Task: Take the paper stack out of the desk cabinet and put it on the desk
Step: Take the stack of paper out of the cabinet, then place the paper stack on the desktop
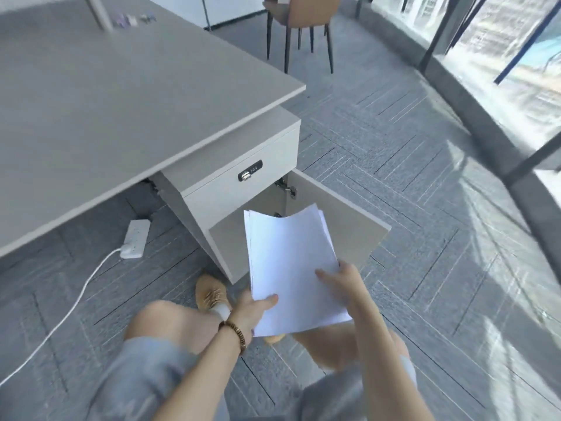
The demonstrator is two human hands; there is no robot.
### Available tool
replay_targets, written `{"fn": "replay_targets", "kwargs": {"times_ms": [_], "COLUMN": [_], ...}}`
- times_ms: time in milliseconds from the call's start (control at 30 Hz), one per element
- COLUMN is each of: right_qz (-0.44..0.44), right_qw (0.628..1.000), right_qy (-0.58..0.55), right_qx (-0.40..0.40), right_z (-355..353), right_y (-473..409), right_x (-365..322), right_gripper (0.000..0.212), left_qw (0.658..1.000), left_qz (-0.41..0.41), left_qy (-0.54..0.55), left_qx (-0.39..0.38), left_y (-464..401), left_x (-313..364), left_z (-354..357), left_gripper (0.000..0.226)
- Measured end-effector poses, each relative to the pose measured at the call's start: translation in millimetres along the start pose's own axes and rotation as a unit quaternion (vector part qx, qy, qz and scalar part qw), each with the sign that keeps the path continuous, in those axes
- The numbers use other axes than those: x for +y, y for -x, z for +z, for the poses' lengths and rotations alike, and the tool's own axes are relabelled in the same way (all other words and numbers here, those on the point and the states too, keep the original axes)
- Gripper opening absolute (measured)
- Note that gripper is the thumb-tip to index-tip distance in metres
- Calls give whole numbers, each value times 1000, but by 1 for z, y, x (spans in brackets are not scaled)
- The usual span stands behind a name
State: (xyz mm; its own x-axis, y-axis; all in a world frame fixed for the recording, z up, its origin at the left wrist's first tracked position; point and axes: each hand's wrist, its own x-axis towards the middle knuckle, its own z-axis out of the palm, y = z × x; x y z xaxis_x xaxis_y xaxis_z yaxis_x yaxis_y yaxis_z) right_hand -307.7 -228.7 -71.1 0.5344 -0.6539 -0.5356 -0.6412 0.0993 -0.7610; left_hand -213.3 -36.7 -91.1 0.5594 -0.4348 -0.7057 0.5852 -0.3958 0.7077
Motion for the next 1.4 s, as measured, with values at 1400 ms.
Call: {"fn": "replay_targets", "kwargs": {"times_ms": [1400], "right_qz": [-430], "right_qw": [850], "right_qy": [-99], "right_qx": [-287], "right_z": [301], "right_y": [149], "right_x": [-407], "right_gripper": [43], "left_qw": [856], "left_qz": [407], "left_qy": [126], "left_qx": [294], "left_y": [190], "left_x": [253], "left_z": [-422], "left_gripper": [22]}}
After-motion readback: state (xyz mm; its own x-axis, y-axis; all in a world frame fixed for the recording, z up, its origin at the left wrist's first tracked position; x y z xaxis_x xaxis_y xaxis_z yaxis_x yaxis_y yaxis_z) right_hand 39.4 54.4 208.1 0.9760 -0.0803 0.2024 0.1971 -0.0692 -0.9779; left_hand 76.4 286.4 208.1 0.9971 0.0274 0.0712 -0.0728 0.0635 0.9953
